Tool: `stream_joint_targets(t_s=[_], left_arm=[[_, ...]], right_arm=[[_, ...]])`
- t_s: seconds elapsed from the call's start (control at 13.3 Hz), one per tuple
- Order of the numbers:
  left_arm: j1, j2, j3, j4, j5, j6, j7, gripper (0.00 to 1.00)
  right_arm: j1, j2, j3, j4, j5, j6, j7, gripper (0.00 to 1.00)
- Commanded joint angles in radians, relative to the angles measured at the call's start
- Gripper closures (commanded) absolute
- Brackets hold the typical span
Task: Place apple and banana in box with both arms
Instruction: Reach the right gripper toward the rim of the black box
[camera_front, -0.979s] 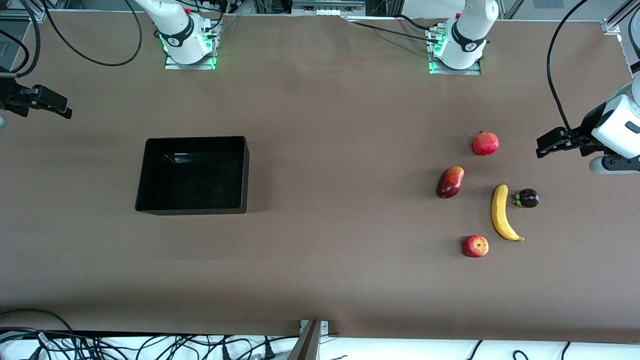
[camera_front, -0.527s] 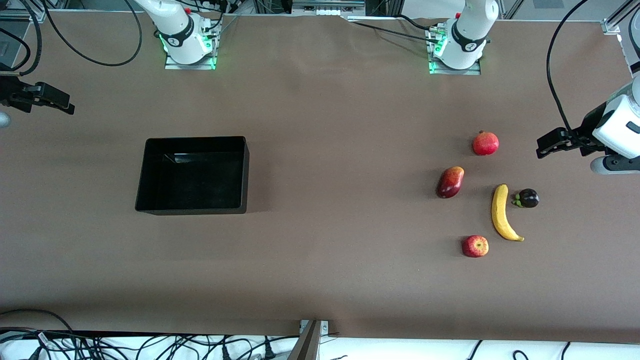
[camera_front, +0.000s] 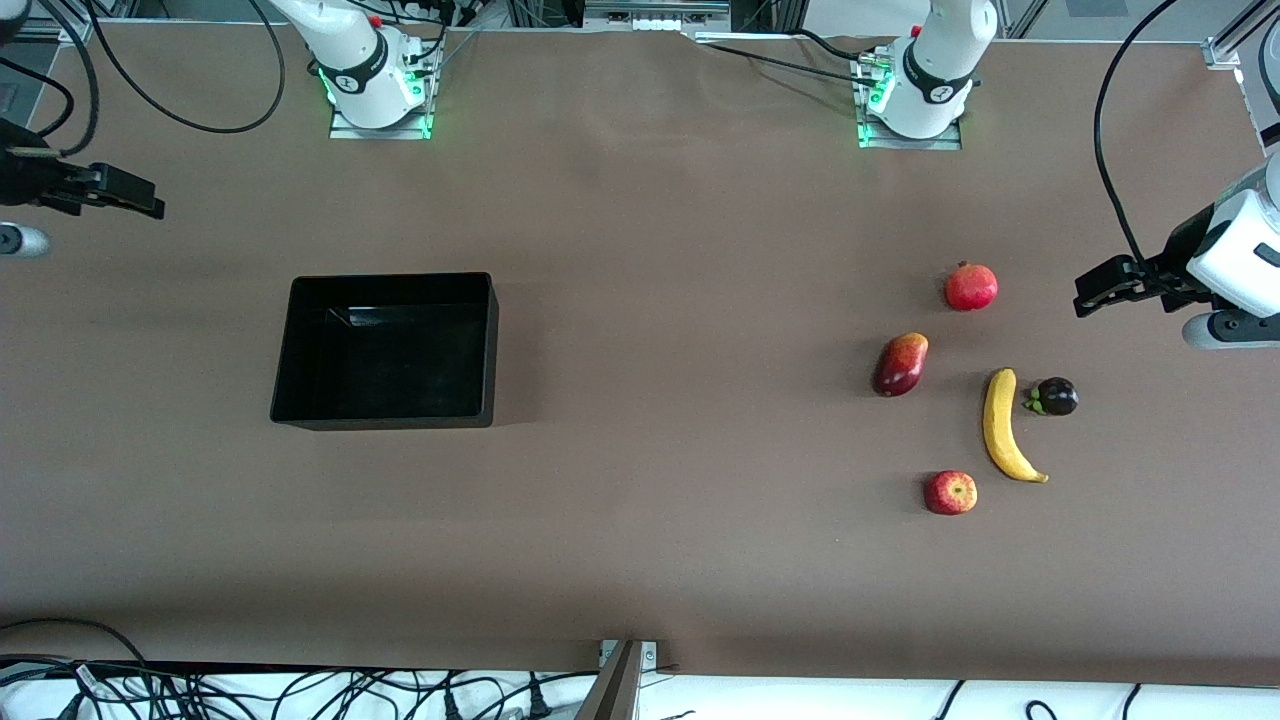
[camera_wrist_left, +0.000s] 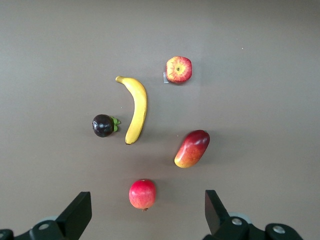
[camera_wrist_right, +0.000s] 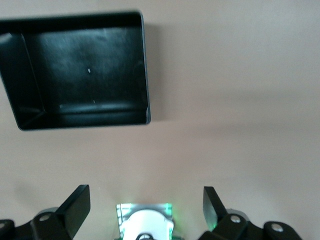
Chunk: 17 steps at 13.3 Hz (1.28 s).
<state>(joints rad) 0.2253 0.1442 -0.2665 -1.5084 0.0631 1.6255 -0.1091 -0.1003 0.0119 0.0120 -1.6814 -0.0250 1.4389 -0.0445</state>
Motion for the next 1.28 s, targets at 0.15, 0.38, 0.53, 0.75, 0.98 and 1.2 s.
stream_joint_targets(t_s=[0.15,0.38,0.53,0.75,0.98,1.2], left_arm=[[0.003,0.015,0.0,0.028,-0.028,-0.01,-0.004,0.0],[0.005,0.015,0.0,0.028,-0.028,-0.01,-0.004,0.0],[0.005,0.015,-0.002,0.028,-0.028,-0.009,-0.004,0.0],[0.006,0.015,0.0,0.027,-0.028,-0.01,-0.004,0.0],[0.008,0.015,0.0,0.027,-0.028,-0.009,-0.004,0.0],[0.008,0.015,0.0,0.027,-0.029,-0.01,-0.004,0.0]], right_arm=[[-0.013,0.013,0.019,-0.194,0.0,0.254,0.025,0.0],[-0.013,0.017,0.011,-0.366,0.004,0.499,0.026,0.0],[-0.013,0.026,0.011,-0.498,0.019,0.708,0.028,0.0],[-0.013,0.083,0.014,-0.552,0.019,0.853,0.069,0.0],[-0.013,0.149,0.016,-0.566,0.023,0.942,0.078,0.0],[-0.013,0.192,0.019,-0.586,0.024,1.015,0.114,0.0]])
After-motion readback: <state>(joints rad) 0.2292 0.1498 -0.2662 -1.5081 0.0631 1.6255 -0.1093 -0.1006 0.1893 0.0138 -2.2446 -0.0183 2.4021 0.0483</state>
